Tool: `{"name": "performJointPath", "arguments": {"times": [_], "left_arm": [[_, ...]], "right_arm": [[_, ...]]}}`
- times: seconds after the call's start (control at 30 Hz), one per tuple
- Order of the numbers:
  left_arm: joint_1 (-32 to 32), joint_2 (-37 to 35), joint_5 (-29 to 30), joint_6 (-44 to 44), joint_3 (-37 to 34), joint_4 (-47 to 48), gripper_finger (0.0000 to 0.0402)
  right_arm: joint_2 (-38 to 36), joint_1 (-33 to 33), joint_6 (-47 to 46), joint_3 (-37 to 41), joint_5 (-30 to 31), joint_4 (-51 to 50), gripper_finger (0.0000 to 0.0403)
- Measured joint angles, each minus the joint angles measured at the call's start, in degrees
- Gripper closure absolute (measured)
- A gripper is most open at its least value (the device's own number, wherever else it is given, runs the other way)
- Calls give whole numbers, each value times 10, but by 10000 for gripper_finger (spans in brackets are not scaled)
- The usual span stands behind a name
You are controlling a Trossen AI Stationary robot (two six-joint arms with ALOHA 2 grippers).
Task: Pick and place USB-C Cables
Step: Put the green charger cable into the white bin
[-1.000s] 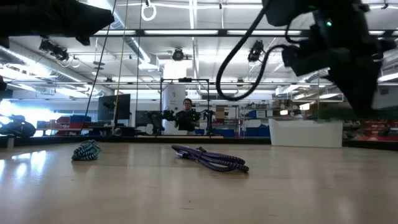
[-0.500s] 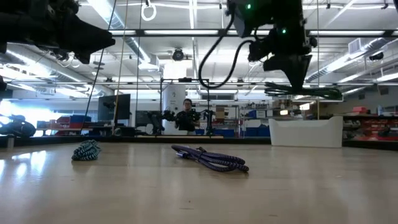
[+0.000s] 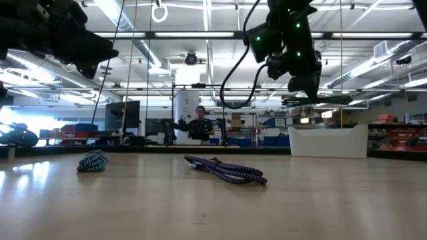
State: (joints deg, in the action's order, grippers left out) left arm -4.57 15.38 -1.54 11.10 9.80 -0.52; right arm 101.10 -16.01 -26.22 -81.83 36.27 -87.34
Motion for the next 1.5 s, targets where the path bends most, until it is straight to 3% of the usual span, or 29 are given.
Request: {"name": "performJointPath", "arguments": {"times": [0.5,0.8,1.1,1.5], "left_arm": [[38,0,-3,63,0,32,276],[55,0,3,68,0,33,276],[58,0,30,74,0,33,276],[58,0,34,73,0,33,276]], "right_arm": [[0,-151,142,64,-18,92,392],[0,-183,206,95,-25,174,393],[0,-206,198,141,-30,176,392],[0,-206,187,146,-18,205,391]]}}
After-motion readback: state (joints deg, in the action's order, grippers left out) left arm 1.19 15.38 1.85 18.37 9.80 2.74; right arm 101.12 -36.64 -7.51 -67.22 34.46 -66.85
